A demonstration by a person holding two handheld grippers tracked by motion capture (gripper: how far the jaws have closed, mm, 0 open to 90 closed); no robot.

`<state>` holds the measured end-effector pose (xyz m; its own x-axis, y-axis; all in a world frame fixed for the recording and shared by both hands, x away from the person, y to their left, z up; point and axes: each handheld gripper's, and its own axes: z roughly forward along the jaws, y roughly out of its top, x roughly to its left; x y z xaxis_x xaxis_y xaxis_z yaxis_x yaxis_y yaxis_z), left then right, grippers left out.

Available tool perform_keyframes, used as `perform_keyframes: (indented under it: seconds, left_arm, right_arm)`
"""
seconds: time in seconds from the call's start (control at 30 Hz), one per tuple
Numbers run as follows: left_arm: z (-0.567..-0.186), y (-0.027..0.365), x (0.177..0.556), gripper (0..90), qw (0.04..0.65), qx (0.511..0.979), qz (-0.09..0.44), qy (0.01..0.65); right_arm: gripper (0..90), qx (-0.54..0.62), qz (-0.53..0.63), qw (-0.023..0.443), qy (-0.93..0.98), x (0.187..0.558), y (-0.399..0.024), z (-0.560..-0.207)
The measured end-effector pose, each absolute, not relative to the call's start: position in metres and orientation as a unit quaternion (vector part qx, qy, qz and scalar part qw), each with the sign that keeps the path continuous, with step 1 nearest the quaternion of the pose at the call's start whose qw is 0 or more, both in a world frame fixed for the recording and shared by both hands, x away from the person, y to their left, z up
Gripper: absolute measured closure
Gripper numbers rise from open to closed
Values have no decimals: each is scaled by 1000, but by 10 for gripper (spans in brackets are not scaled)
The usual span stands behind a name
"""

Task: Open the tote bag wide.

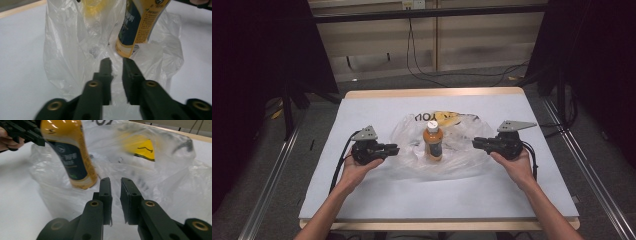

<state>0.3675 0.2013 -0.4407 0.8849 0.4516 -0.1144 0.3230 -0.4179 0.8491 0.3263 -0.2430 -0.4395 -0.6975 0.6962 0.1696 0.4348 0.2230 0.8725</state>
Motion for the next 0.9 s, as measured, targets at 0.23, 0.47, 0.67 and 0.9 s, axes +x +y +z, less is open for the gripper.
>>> perform_keyframes:
  seconds: [0.23, 0.47, 0.67, 0.9]
  left_arm:
    - [-432, 211, 350, 474, 514, 814, 107, 247]
    - [-428, 215, 333, 219, 527, 801, 126, 254]
    - [-428, 219, 319, 116, 532, 797, 130, 256]
    - [-436, 230, 304, 53, 538, 784, 125, 283]
  right_arm:
    - [262, 377, 522, 181, 744, 304, -244, -433]
    - [70, 385, 530, 197, 730, 289, -248, -429]
    - [33, 386, 536, 205, 722, 273, -254, -433]
    - [29, 397, 527, 209, 722, 250, -261, -439]
